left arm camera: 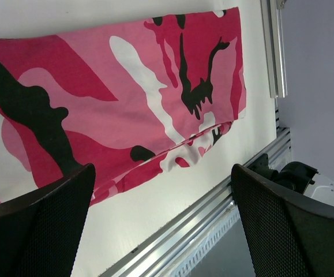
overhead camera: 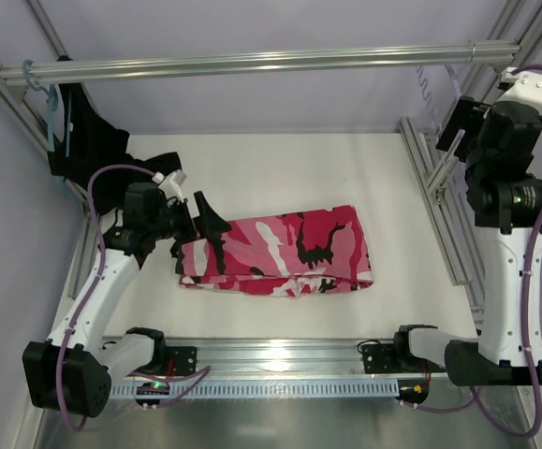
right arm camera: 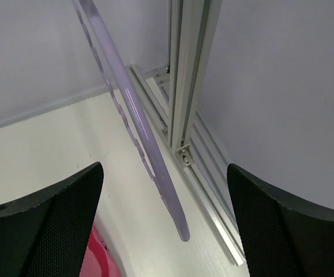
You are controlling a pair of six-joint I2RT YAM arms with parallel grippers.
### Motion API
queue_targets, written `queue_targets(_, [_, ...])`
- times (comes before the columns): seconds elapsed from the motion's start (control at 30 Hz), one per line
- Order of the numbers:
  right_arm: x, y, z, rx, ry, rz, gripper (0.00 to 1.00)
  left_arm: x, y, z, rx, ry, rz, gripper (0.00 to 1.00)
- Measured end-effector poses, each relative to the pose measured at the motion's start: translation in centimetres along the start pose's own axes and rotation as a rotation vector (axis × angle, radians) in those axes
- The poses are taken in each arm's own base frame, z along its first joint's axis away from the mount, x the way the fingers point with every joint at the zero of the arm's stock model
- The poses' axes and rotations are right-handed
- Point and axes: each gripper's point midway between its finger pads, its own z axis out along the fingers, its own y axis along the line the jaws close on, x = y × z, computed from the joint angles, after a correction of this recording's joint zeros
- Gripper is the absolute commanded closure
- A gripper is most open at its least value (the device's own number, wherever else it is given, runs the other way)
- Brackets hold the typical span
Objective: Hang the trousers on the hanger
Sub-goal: Grab a hanger with the right arm
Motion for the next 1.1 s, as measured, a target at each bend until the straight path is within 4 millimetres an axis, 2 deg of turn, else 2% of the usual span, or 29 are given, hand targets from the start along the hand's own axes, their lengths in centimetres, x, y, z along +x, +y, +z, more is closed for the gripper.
queue_targets(0.23, [5.8,0.1,4.1,-0.013,0.153,-0.062,0.12,-0.2,-0.4,-0.5,0.013,-0.023,0.052,0.03])
queue_targets(0.3, [7.1,0.0,5.0,-0.003,0.176,-0.074,0.16,-0.3,-0.5,-0.6,0.014,-0.030,0.061,0.04])
queue_targets(0.37, [8.5,-0.2,5.8,0.001,0.197,-0.086,0.25,-0.2,-0.4,-0.6,0.017,-0.033,0.065,0.05])
queue_targets(0.4, [9.1,-0.2,6.1,-0.001,0.208,-0.092,0.34,-0.2,-0.4,-0.6,0.019,-0.034,0.065,0.05])
queue_targets(0.47, [9.9,0.0,6.4,-0.011,0.219,-0.099,0.39,0.0,-0.2,-0.5,0.018,-0.032,0.062,0.06])
queue_targets(0.57, [9.8,0.4,6.7,-0.032,0.206,-0.095,0.49,0.2,-0.1,-0.4,0.018,-0.027,0.057,0.07])
queue_targets(0.63, [9.2,0.6,6.8,-0.041,0.185,-0.091,0.63,0.1,-0.1,-0.4,0.019,-0.030,0.054,0.07])
queue_targets(0.7, [8.9,0.7,6.9,-0.048,0.172,-0.089,0.71,-0.1,-0.4,-0.3,0.029,-0.039,0.052,0.08])
queue_targets(0.73, [8.8,0.9,7.0,-0.054,0.168,-0.087,0.81,-0.2,-0.5,-0.3,0.032,-0.042,0.050,0.08])
queue_targets(0.87, [8.4,1.4,7.0,-0.081,0.162,-0.084,0.96,-0.5,-0.7,-0.3,0.044,-0.052,0.049,0.09])
queue_targets(1.1, [7.9,1.6,6.5,-0.103,0.170,-0.079,0.96,-0.5,-0.9,-0.3,0.049,-0.051,0.034,0.09])
